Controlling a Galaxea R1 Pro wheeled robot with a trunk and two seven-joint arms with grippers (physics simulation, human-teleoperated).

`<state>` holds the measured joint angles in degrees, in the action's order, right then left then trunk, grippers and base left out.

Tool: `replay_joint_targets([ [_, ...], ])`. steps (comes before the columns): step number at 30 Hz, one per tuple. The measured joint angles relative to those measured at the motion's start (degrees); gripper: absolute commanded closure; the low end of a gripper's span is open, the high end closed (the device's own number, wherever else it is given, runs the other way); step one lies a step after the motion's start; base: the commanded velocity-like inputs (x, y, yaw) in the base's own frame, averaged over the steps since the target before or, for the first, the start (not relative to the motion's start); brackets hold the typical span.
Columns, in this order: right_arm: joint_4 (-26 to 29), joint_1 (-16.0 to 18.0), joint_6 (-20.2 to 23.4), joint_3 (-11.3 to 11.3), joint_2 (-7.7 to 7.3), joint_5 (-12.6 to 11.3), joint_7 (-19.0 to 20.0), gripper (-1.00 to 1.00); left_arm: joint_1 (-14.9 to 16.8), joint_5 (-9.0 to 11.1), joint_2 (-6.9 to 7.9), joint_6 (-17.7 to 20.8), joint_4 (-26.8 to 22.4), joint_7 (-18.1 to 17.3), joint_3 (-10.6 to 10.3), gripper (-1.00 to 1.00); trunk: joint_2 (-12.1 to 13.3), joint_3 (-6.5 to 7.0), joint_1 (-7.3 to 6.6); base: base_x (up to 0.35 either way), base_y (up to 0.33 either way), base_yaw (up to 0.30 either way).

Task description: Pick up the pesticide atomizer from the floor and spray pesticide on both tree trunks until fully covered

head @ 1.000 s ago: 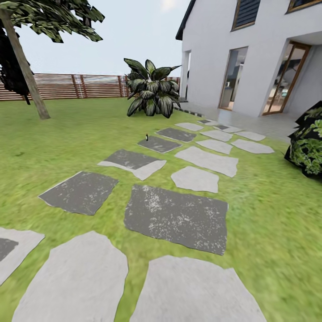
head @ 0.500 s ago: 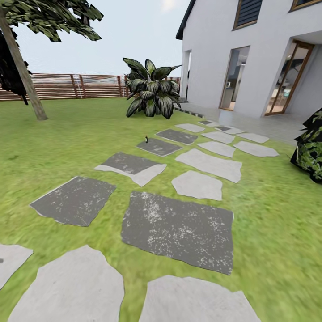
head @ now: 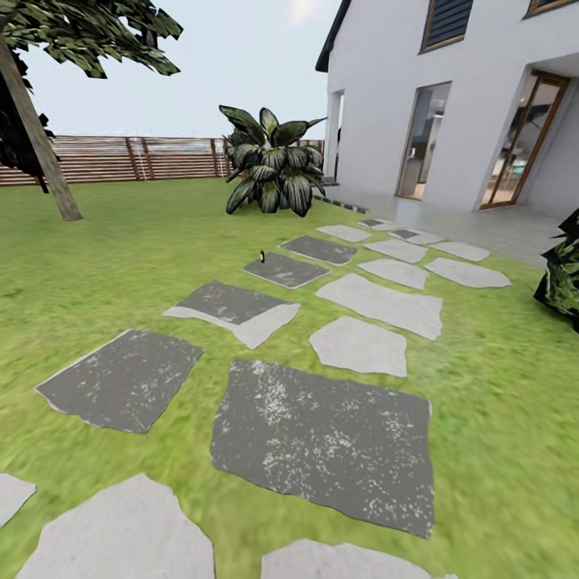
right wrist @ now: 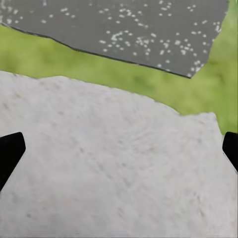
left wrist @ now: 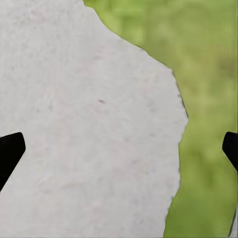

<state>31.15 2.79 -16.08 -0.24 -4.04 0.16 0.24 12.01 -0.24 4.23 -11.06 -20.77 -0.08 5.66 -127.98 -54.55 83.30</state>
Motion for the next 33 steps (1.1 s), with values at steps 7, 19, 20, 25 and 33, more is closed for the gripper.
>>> replay_joint_targets([
  [7, 0.00, 0.00, 0.00, 0.00, 0.00, 0.00, 0.00, -1.00, 0.00, 0.00, 0.00, 0.00, -0.02, 0.00, -0.03, -1.00, 0.00, 0.00, 0.00, 0.338, 0.000, 0.000],
  [19, 0.00, 0.00, 0.00, 0.00, 0.00, 0.00, 0.00, -1.00, 0.00, 0.00, 0.00, 0.00, -0.02, 0.00, -0.05, -1.00, 0.00, 0.00, 0.00, 0.338, 0.000, 0.000],
  [20, 0.00, 0.00, 0.00, 0.00, 0.00, 0.00, 0.00, -1.00, 0.00, 0.00, 0.00, 0.00, -0.02, 0.00, -0.05, -1.00, 0.00, 0.00, 0.00, 0.338, 0.000, 0.000],
  [25, 0.00, 0.00, 0.00, 0.00, 0.00, 0.00, 0.00, -1.00, 0.00, 0.00, 0.00, 0.00, -0.01, 0.00, 0.00, -1.00, 0.00, 0.00, 0.00, 0.338, 0.000, 0.000],
  [33, 0.00, 0.00, 0.00, 0.00, 0.00, 0.00, 0.00, -1.00, 0.00, 0.00, 0.00, 0.00, 0.03, 0.00, 0.00, -1.00, 0.00, 0.00, 0.00, 0.338, 0.000, 0.000],
])
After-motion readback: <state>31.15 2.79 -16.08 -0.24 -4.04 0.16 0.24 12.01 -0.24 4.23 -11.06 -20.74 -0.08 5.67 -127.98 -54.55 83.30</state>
